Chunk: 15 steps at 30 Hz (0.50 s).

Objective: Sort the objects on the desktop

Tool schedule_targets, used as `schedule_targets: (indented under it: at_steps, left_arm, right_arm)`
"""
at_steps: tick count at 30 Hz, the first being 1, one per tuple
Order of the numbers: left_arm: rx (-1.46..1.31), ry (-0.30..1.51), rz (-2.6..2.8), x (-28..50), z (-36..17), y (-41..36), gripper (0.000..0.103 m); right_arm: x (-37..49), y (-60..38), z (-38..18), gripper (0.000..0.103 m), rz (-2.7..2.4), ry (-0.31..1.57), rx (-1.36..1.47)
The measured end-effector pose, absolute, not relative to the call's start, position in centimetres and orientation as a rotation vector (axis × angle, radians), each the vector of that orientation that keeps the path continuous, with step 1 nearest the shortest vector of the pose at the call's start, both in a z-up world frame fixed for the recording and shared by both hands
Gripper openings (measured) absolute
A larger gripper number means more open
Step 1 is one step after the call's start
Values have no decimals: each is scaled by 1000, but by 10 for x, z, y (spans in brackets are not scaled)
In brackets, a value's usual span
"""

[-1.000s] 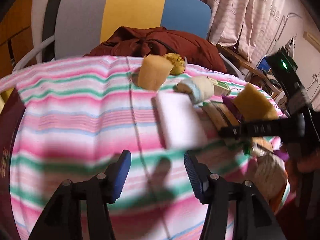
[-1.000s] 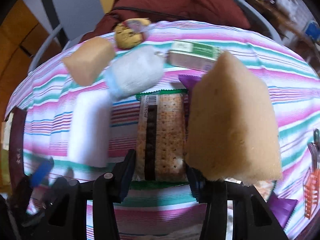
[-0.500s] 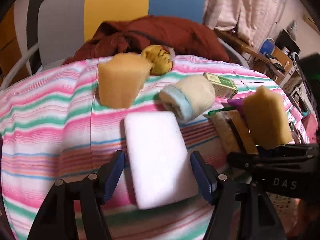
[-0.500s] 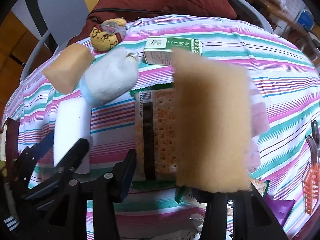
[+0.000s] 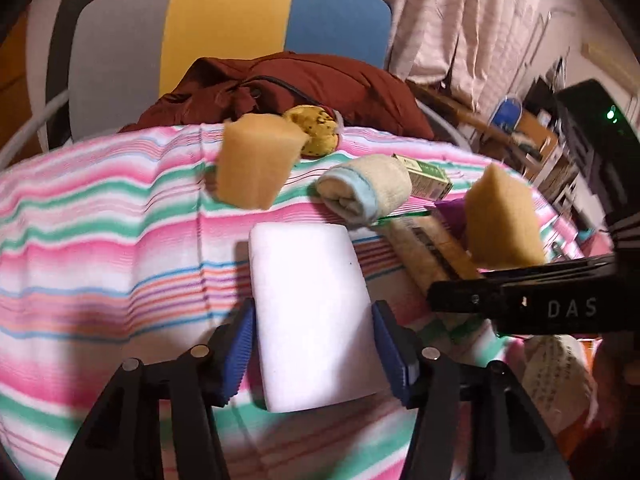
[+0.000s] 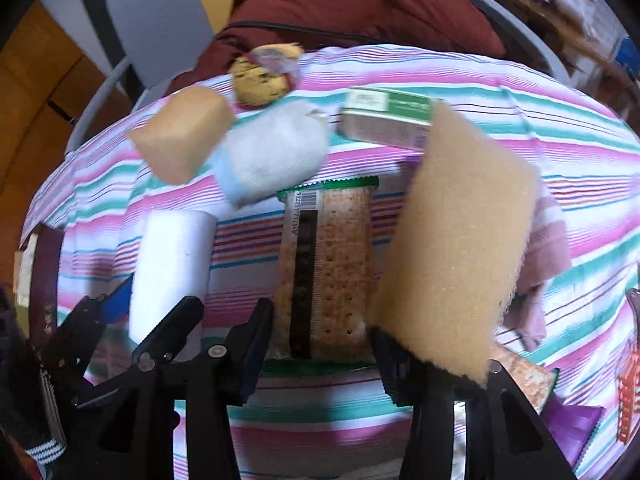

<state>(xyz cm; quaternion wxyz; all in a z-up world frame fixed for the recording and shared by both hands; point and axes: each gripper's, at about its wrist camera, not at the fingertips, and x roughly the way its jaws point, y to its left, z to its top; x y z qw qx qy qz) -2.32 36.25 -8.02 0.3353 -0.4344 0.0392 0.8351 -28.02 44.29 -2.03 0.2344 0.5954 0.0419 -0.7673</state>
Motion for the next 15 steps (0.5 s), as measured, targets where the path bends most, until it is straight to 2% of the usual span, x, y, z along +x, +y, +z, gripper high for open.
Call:
schedule_targets:
  at_steps: [2,3,9,15]
  left_arm:
    - [-1122,92,2186,-16,-79,353,57]
    - [-1115,89,2188,-12,-78,348,57]
    - [-1102,-17,2202,1,-77,308,56]
    - [-1113,-59,2231,13,-80,270,56]
  right_arm:
    - [-275,436,-22,48,-2062,106,1626]
    - [-264,439,-39,48,-2048,114,1623]
    - [-290,468,-46,48,-2007,111,1584]
    - [-253,429,-44,48,-1963,88,1536]
